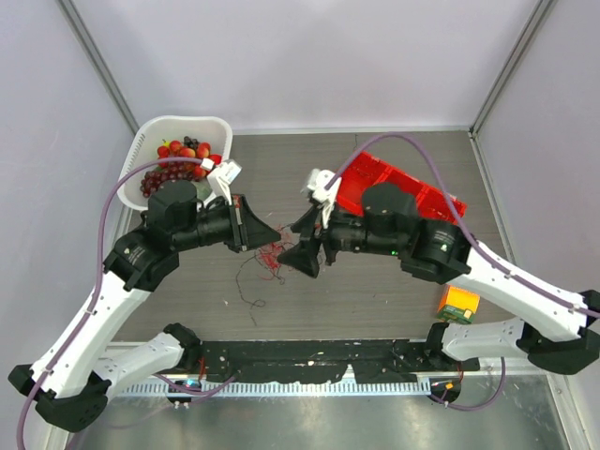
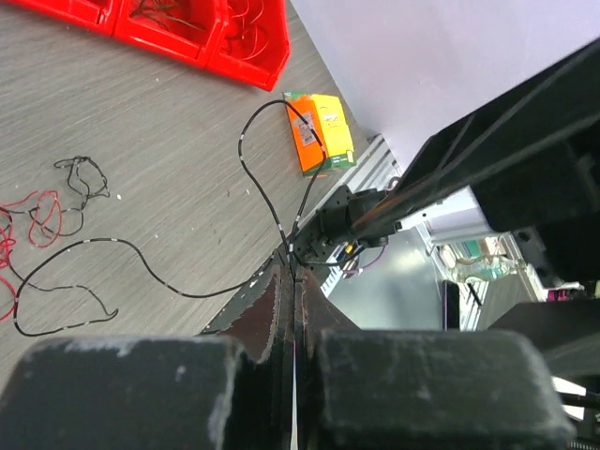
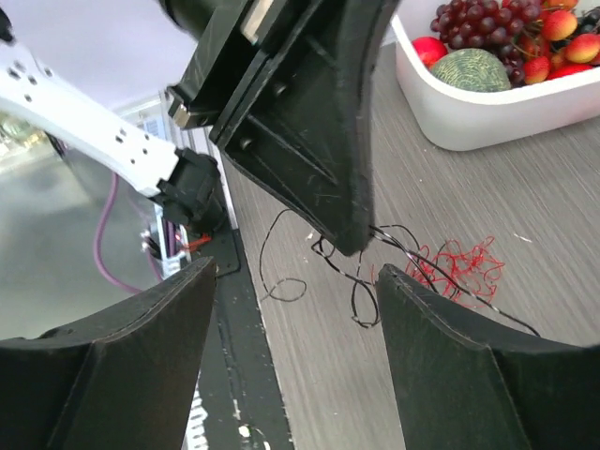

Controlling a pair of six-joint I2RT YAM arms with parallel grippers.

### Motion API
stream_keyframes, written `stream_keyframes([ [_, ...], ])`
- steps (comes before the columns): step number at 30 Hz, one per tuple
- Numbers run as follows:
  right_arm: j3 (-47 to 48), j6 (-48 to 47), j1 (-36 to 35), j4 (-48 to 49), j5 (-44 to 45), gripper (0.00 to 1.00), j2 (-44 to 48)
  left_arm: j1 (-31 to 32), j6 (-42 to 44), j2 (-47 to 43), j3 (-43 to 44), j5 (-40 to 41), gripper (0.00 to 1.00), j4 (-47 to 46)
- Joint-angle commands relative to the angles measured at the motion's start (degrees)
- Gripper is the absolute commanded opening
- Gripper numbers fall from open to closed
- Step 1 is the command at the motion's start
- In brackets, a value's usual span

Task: Untangle the cables
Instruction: Untie the cable.

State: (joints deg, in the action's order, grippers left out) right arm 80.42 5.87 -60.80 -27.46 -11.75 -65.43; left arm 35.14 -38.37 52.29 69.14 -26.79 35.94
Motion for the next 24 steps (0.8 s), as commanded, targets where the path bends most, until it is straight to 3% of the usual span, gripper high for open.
stream_keyframes([
  [1, 0.4, -10.3, -3.0, 4.8, 4.6, 0.74, -2.3, -0.4, 0.8, -0.2, 3.3, -1.9, 0.0, 1.4],
  [11, -8.8, -10.5, -5.7, 17.1, 11.7, 0.73, -1.6, -0.9, -3.2, -1.0, 1.5, -4.3, 0.0, -1.3],
  [14, -9.8, -10.9, -5.9, 18.4, 13.7, 0.68, -1.3, -0.9, -4.3, -1.0, 1.3, -5.1, 0.0, -1.9],
  [16, -11.0, -10.6, -5.9, 20.2, 13.9, 0.61, -1.0, -0.9, -5.0, -1.3, 1.0, -5.7, 0.0, -3.1],
  [20, -11.6, -8.6, -5.9, 21.7, 13.9, 0.31, -1.4, -1.0, -6.8, -1.8, 0.0, -6.0, 0.0, -4.9],
  [23, -14.1, -6.0, -5.9, 25.0, 13.2, 0.01, -1.1, -1.0, -7.7, -2.2, -0.6, -5.6, 0.0, -5.8],
  [24, -14.5, -4.0, -5.9, 26.4, 13.6, 0.01, -0.9, -0.9, -7.9, -2.4, -0.8, -5.3, 0.0, -6.1],
])
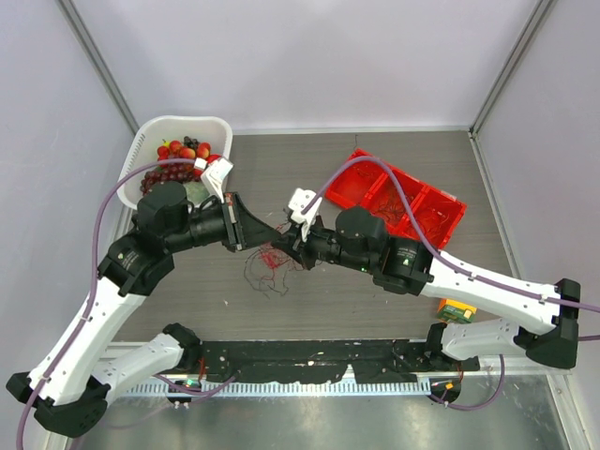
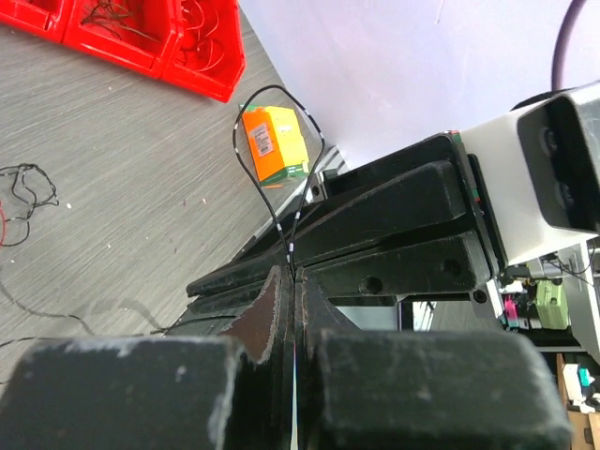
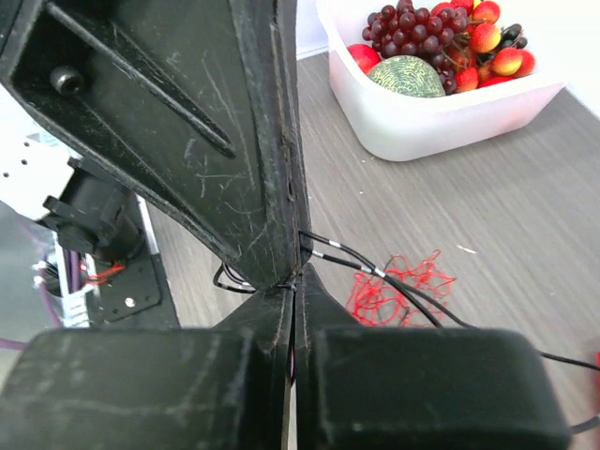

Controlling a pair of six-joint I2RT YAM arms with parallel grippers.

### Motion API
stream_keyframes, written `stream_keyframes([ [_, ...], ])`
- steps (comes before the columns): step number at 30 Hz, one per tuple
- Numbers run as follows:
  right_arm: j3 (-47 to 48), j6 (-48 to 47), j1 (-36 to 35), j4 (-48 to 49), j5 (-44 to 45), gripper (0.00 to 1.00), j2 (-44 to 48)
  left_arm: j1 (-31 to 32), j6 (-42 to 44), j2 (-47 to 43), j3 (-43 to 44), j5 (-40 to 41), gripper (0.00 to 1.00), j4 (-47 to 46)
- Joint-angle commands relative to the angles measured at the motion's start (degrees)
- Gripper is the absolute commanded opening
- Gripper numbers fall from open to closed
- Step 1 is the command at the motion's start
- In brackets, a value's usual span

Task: Untangle the cables
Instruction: Untie the cable.

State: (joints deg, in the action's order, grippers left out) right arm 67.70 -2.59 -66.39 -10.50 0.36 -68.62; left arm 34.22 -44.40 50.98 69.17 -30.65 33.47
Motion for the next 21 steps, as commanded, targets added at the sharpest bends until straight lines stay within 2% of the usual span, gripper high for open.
stream_keyframes([
  [1, -2.7, 6.2, -0.3, 10.0, 2.2, 0.01, 2.3, -0.1, -1.9, -1.3, -1.0, -1.2, 0.0, -3.9],
  [3, -4.1, 8.0, -0.3, 12.9, 3.0, 0.01, 2.6, 0.0, -2.0, -2.0, -1.3, 0.0, 0.0, -4.4],
  [6, -6.0, 9.9, -0.2, 14.0, 4.7, 0.01, 3.7, -0.1, -1.6, -3.3, -2.0, 1.1, 0.1, -5.3],
  [7, -6.3, 10.1, -0.2, 14.1, 4.8, 0.01, 4.4, -0.1, -1.7, -3.8, -2.3, 1.2, 0.09, -5.9],
  [9, -6.4, 10.1, -0.3, 13.7, 3.7, 0.01, 5.0, -0.3, -1.4, -4.0, -2.5, 0.9, 0.0, -6.4],
  [10, -5.7, 9.2, -0.3, 12.5, 2.9, 0.01, 5.2, -0.2, -1.4, -3.7, -2.5, 1.0, 0.0, -6.3],
  [11, -5.0, 8.7, -0.3, 8.8, 2.9, 0.07, 5.3, -0.2, -1.2, -3.5, -2.3, 1.1, 0.0, -6.0],
  [12, -3.6, 8.1, -0.3, 6.7, 4.8, 0.32, 5.1, -0.2, -1.0, -3.2, -1.9, 1.6, 0.0, -5.2],
  [13, -2.9, 7.3, -0.3, 1.7, 5.3, 0.38, 5.3, -0.3, -0.6, -2.7, -1.3, 2.0, 0.0, -3.8],
  [14, -1.9, 5.9, -0.3, -0.4, 5.8, 0.49, 5.6, -0.2, 0.0, -2.4, -0.7, 2.4, 0.0, -2.4],
  [16, -0.8, 4.1, -0.3, -5.6, 7.0, 0.64, 8.0, -0.2, 1.3, -1.9, 0.0, 2.4, 0.0, -0.3],
  [19, 2.5, 1.4, -0.3, -11.2, 7.3, 0.76, 11.5, -0.2, 3.8, -1.4, 0.9, 2.9, 0.0, 2.7],
  [21, 6.9, -1.0, -0.3, -14.1, 3.3, 0.79, 11.0, -0.2, 5.5, -1.1, 1.3, 2.6, 0.0, 4.2],
])
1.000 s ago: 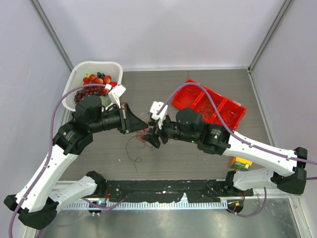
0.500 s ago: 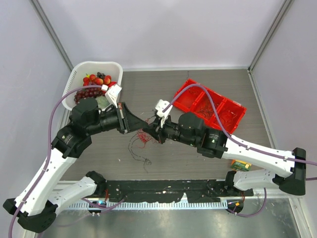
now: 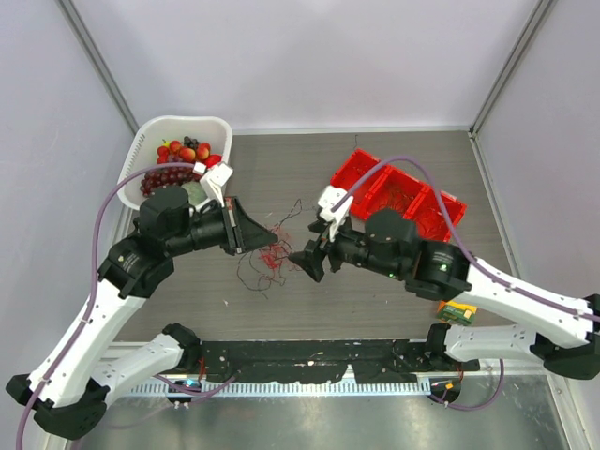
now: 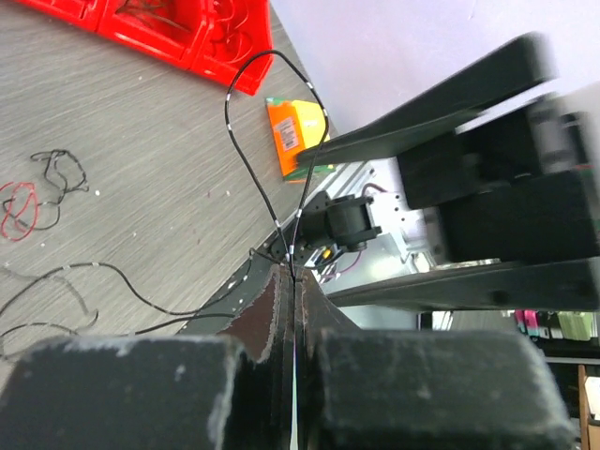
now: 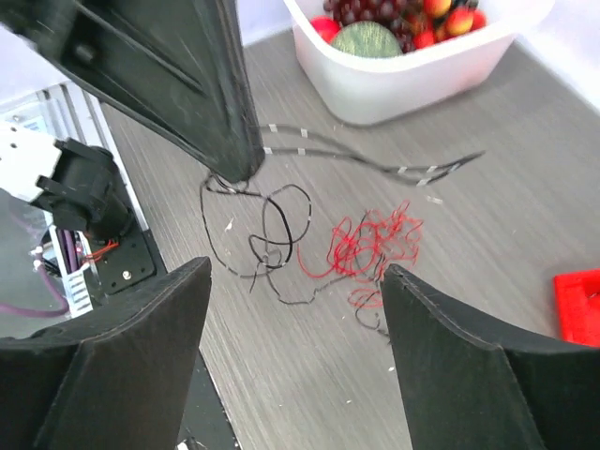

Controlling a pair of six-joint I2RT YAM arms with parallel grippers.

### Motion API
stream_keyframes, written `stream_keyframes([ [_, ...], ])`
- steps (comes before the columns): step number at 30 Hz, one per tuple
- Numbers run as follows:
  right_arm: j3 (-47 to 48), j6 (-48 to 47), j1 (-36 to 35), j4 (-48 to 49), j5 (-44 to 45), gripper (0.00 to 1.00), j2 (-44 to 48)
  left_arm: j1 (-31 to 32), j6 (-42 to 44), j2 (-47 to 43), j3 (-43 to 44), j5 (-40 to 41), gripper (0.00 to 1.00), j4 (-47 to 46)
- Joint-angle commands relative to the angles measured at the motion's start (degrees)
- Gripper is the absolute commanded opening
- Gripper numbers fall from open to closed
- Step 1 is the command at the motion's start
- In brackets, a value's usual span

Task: Untangle the cables
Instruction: Untie the cable.

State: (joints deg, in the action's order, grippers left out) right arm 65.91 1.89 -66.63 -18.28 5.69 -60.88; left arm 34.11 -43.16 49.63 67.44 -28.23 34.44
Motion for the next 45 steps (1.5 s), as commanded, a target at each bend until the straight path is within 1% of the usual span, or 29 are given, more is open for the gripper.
stream_keyframes([
  [1, 11.7, -6.0, -0.2, -6.8, -2.6, 0.79, 2.6, -0.2, 4.7, 0.4, 3.3, -0.1, 0.0, 3.8],
  [3, 15.5, -8.0, -0.1, -7.8, -4.4, 0.8, -0.2, -0.1, 5.7, 1.1, 4.0, -0.9, 0.0, 4.7],
  [5, 18.1, -9.8, -0.1, -7.4, -8.0, 0.81, -4.0, -0.1, 6.3, 1.8, 4.5, -2.3, 0.0, 5.1],
  [6, 19.2, -10.8, -0.1, -7.0, -9.5, 0.84, -5.1, -0.2, 6.4, 2.1, 4.6, -3.5, 0.0, 5.0],
  [8, 20.6, -12.3, 0.1, -6.2, -12.8, 0.87, -7.7, -0.2, 6.4, 2.1, 4.7, -4.8, 0.0, 4.9],
  [12, 21.2, -13.1, 0.0, -5.4, -17.5, 0.89, -11.5, -0.1, 6.7, 0.8, 4.9, -5.5, 0.0, 4.9],
  [16, 19.3, -13.8, 0.1, -4.6, -17.9, 0.89, -12.7, -0.2, 6.9, -0.1, 5.0, -6.8, 0.0, 4.7],
  [19, 17.5, -13.3, 0.0, -3.4, -18.2, 0.89, -12.1, -0.1, 6.9, -0.6, 5.1, -6.3, 0.0, 4.8],
  [22, 14.4, -11.6, 0.0, -0.1, -14.6, 0.85, -11.2, -0.1, 6.2, -0.6, 5.2, -6.1, 0.0, 4.4],
  [23, 13.6, -9.8, 0.0, 1.5, -12.0, 0.82, -10.9, -0.2, 5.9, -0.6, 5.1, -5.9, 0.0, 4.1],
  [26, 8.6, -4.9, -0.1, 9.3, -8.9, 0.75, -9.3, -0.1, 5.2, -0.6, 5.3, -4.1, 0.0, 3.8],
  [27, 7.4, -2.7, -0.1, 10.5, -7.8, 0.68, -9.1, -0.2, 5.2, -0.7, 5.5, -3.4, 0.0, 3.8],
  [28, 6.3, -2.1, -0.1, 12.2, -7.9, 0.66, -8.9, -0.1, 5.3, -0.7, 5.8, -2.8, 0.0, 4.0],
  [29, 5.6, -2.1, -0.2, 12.7, -7.7, 0.59, -8.6, -0.2, 5.2, -0.6, 5.9, -2.1, 0.0, 4.1],
  [30, 4.2, -0.6, -0.5, 14.5, -6.9, 0.56, -8.2, -0.2, 5.2, -0.4, 6.2, -1.7, 0.0, 4.4],
  [32, 2.5, 0.9, -0.8, 16.8, -5.9, 0.54, -7.2, -0.2, 4.9, -0.1, 6.7, -1.2, 0.0, 4.8],
  [33, 2.0, 1.3, -0.8, 17.6, -3.9, 0.52, -7.0, -0.2, 4.7, -0.1, 6.7, -1.3, 0.0, 4.7],
  [37, 0.5, 2.7, -0.9, 19.9, -1.6, 0.52, -6.1, -0.2, 4.0, -0.1, 6.7, -0.5, 0.0, 4.1],
  [39, 0.3, 3.0, -0.9, 20.0, -1.5, 0.49, -6.2, -0.2, 3.6, -0.1, 6.6, -0.5, 0.0, 3.8],
  [40, 0.1, 3.5, -0.9, 20.6, -1.6, 0.42, -6.1, -0.3, 3.5, -0.1, 6.5, -0.7, 0.0, 3.6],
  [41, -0.2, 3.8, -1.0, 21.0, -1.8, 0.39, -6.1, -0.3, 3.3, 0.1, 6.4, -0.9, 0.0, 3.4],
  [42, -0.3, 3.9, -1.0, 21.4, -2.5, 0.28, -6.2, -0.1, 3.2, 0.2, 6.5, -0.9, 0.0, 3.4],
  [43, -0.4, 4.1, -1.0, 21.7, -2.6, 0.23, -6.2, -0.3, 3.1, 0.2, 6.4, -0.9, 0.0, 3.4],
  [44, -0.6, 4.5, -1.0, 22.1, -2.6, 0.11, -6.3, -0.3, 3.1, 0.2, 6.5, -0.7, 0.0, 3.4],
  [45, -0.9, 4.5, -1.0, 22.2, -2.5, 0.04, -6.4, -0.3, 3.0, 0.1, 6.5, -0.5, 0.0, 3.4],
])
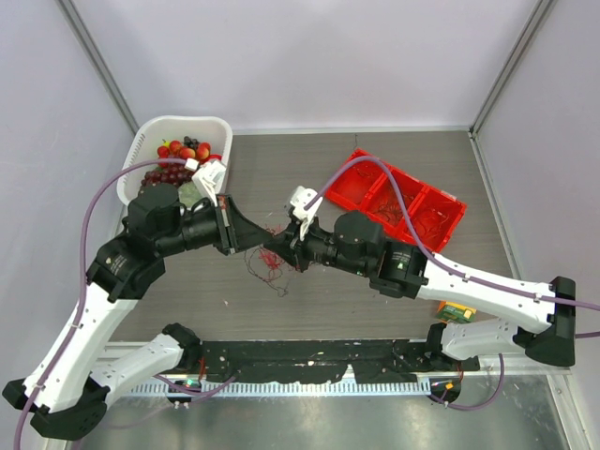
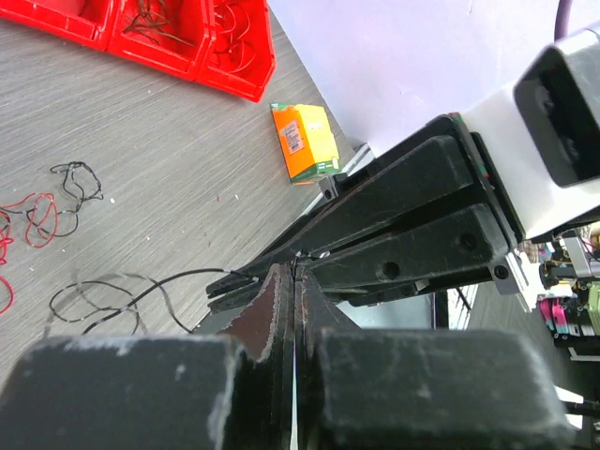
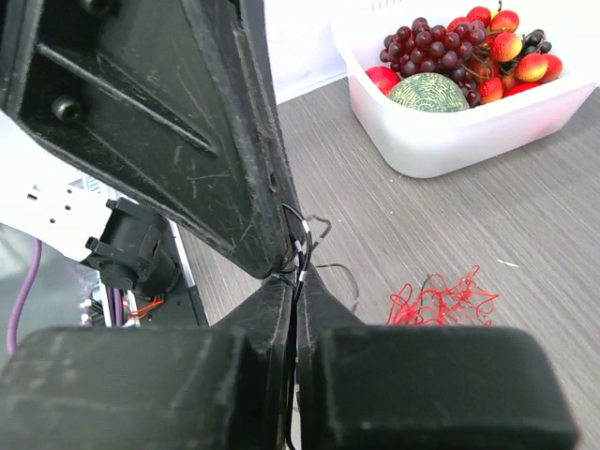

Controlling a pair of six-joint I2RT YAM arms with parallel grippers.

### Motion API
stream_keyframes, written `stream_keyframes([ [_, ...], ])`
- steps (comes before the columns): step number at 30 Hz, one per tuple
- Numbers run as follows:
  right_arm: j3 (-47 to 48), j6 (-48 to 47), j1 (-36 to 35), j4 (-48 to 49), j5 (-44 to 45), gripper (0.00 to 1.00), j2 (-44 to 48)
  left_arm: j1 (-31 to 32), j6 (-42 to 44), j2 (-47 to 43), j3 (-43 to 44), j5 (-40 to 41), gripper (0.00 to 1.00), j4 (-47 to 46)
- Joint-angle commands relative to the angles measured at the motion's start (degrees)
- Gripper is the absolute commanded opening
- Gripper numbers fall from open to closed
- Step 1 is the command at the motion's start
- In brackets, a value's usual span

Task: Untangle the cables
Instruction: Untie the cable, then place the cable in the bin.

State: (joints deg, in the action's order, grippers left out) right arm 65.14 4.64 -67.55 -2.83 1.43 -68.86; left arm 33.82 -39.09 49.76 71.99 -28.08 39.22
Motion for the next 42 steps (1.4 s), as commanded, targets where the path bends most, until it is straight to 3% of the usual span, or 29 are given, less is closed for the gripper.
stream_keyframes([
  [1, -0.4, 2.0, 0.0, 6.8, 2.2, 0.01, 1.5, 0.1, -1.1, -0.4, 2.0, -0.1, 0.0, -1.4],
  [4, -1.9, 2.9, 0.0, 8.8, 2.8, 0.01, 1.9, 0.0, -1.2, -1.8, 1.7, 1.6, 0.15, -1.7],
  [9, -2.7, 4.4, 0.7, 9.6, 4.0, 0.01, 3.1, 0.0, 0.4, -3.6, 1.1, 2.6, 0.64, -1.0],
  [11, -2.8, 4.7, 1.6, 9.5, 4.0, 0.01, 3.6, 0.1, 2.0, -3.7, 1.9, 5.4, 0.73, 2.0],
  [16, -3.9, 6.7, 7.4, 8.4, 4.7, 0.01, 5.4, 0.1, 4.5, -6.5, 3.6, 17.3, 0.84, 6.9],
  [20, -1.8, 7.0, 13.5, 5.5, 8.4, 0.01, 7.4, 0.0, 6.0, -8.9, 3.8, 25.2, 0.88, 8.9],
  [28, 7.6, 4.2, 27.9, -1.7, 15.7, 0.01, 4.4, 0.1, 8.2, -9.7, 2.6, 26.4, 0.89, 7.6],
  [37, 11.7, 5.2, 42.7, 6.3, 11.7, 0.01, -5.7, 0.1, 9.8, -8.5, 1.6, 25.3, 0.89, 6.6],
  [42, 11.7, 6.8, 45.3, 12.2, 9.6, 0.01, -10.5, 0.1, 10.2, -8.4, 0.7, 24.5, 0.89, 6.0],
])
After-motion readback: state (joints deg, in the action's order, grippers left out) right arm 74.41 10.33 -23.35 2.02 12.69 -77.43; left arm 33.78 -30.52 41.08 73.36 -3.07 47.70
